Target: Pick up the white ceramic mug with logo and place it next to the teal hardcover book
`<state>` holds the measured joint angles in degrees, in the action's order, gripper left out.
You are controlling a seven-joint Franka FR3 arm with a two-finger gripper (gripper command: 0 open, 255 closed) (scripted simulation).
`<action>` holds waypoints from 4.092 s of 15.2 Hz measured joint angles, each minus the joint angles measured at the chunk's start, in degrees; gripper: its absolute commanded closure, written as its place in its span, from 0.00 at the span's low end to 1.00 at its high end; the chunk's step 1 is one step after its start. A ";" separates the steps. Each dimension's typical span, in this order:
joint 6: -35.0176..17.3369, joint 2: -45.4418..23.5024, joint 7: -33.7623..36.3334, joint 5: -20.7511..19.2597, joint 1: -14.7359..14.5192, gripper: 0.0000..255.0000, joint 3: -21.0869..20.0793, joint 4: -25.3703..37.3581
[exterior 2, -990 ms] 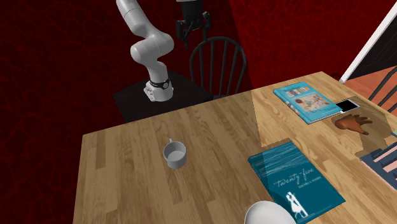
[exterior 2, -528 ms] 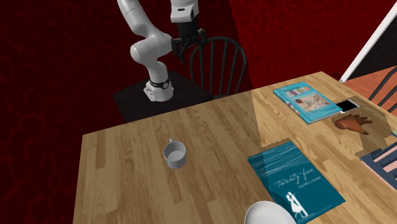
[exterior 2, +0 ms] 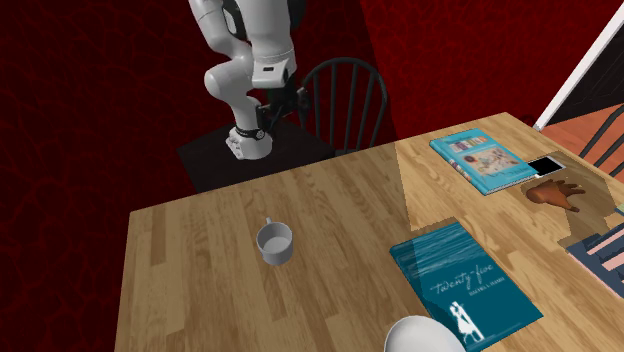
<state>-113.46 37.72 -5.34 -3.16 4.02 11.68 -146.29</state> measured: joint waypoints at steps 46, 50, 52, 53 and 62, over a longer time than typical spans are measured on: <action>-36.79 -57.40 -46.84 31.95 4.99 1.00 13.14 14.69; -36.50 -57.03 -46.54 31.54 4.82 1.00 13.40 14.65; -35.76 -55.87 -45.59 30.34 4.27 1.00 14.11 14.42; -35.27 -55.40 -45.04 29.72 4.00 1.00 14.44 14.53; -30.07 -48.90 -39.58 22.50 1.71 1.00 17.88 14.51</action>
<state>-143.52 -11.19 -44.93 19.34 5.73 29.56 -131.77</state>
